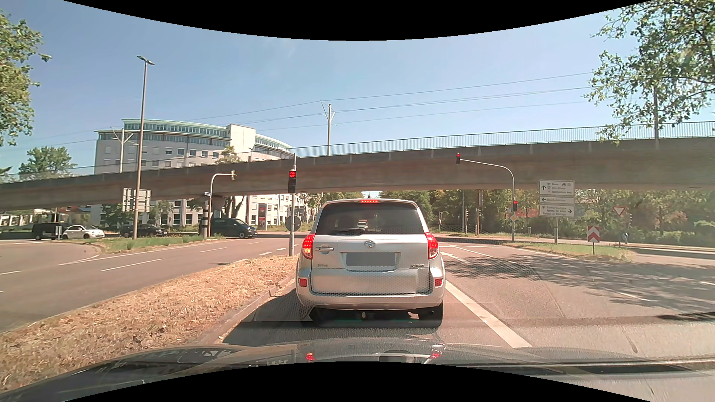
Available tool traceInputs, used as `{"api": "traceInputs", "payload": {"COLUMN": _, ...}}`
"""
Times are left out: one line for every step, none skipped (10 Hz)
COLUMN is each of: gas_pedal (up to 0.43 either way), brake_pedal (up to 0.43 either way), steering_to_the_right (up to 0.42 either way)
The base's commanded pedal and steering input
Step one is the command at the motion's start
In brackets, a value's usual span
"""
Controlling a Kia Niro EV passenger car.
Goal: Follow the waypoints while adhering to traffic rules and regulations
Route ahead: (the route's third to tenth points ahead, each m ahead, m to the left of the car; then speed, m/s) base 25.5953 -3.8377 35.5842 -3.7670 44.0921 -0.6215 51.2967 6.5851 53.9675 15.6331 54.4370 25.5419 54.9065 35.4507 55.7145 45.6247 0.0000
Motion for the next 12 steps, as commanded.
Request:
{"api": "traceInputs", "payload": {"gas_pedal": 0.0, "brake_pedal": 0.25, "steering_to_the_right": 0.0}}
{"api": "traceInputs", "payload": {"gas_pedal": 0.0, "brake_pedal": 0.25, "steering_to_the_right": 0.001}}
{"api": "traceInputs", "payload": {"gas_pedal": 0.0, "brake_pedal": 0.25, "steering_to_the_right": 0.0}}
{"api": "traceInputs", "payload": {"gas_pedal": 0.0, "brake_pedal": 0.25, "steering_to_the_right": 0.0}}
{"api": "traceInputs", "payload": {"gas_pedal": 0.0, "brake_pedal": 0.25, "steering_to_the_right": 0.001}}
{"api": "traceInputs", "payload": {"gas_pedal": 0.0, "brake_pedal": 0.25, "steering_to_the_right": 0.001}}
{"api": "traceInputs", "payload": {"gas_pedal": 0.0, "brake_pedal": 0.25, "steering_to_the_right": 0.0}}
{"api": "traceInputs", "payload": {"gas_pedal": 0.0, "brake_pedal": 0.25, "steering_to_the_right": 0.0}}
{"api": "traceInputs", "payload": {"gas_pedal": 0.0, "brake_pedal": 0.25, "steering_to_the_right": 0.0}}
{"api": "traceInputs", "payload": {"gas_pedal": 0.0, "brake_pedal": 0.25, "steering_to_the_right": 0.001}}
{"api": "traceInputs", "payload": {"gas_pedal": 0.0, "brake_pedal": 0.25, "steering_to_the_right": 0.001}}
{"api": "traceInputs", "payload": {"gas_pedal": 0.0, "brake_pedal": 0.25, "steering_to_the_right": 0.0}}
